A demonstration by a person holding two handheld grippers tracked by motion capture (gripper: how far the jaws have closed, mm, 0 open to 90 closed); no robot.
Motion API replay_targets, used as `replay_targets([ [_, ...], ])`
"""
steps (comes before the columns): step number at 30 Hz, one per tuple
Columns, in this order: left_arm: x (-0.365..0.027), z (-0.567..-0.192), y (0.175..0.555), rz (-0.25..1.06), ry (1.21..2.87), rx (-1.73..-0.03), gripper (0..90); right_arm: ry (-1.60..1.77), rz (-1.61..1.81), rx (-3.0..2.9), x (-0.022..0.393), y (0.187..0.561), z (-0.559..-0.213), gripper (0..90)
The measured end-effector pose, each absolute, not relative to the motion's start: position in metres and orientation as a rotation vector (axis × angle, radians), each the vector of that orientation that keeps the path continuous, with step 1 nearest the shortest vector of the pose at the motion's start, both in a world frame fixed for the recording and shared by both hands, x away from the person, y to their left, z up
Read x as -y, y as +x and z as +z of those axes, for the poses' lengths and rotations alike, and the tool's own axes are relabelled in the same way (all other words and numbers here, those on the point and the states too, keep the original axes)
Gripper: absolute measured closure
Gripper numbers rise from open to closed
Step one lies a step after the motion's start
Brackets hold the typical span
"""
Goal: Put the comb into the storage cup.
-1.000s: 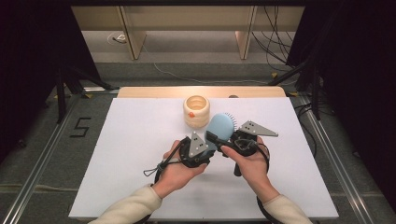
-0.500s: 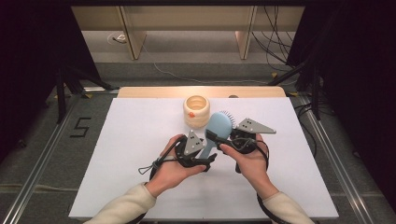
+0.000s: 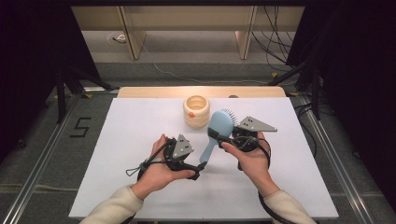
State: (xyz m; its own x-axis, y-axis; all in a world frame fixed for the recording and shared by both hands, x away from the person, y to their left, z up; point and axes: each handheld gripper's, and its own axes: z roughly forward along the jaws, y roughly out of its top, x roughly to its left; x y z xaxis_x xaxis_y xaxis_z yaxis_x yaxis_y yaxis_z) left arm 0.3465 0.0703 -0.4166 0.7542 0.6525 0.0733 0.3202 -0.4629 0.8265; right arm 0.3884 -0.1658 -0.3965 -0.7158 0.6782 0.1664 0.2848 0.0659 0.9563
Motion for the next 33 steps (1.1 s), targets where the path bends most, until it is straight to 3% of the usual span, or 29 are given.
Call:
replay_targets([
  [9, -0.102, -0.425, 0.341, 0.475, 2.082, -0.775, 0.0, 0.959, 1.684, -2.020, 0.167, 0.389, -0.395, 51.3],
  [16, -0.122, -0.432, 0.339, 0.480, 2.064, -0.833, 0.0, 0.955, 1.676, -2.019, 0.169, 0.390, -0.395, 51.3],
  [33, -0.145, -0.445, 0.333, 0.462, 2.050, -0.785, 0.0, 0.951, 1.666, -2.004, 0.170, 0.393, -0.390, 51.2],
])
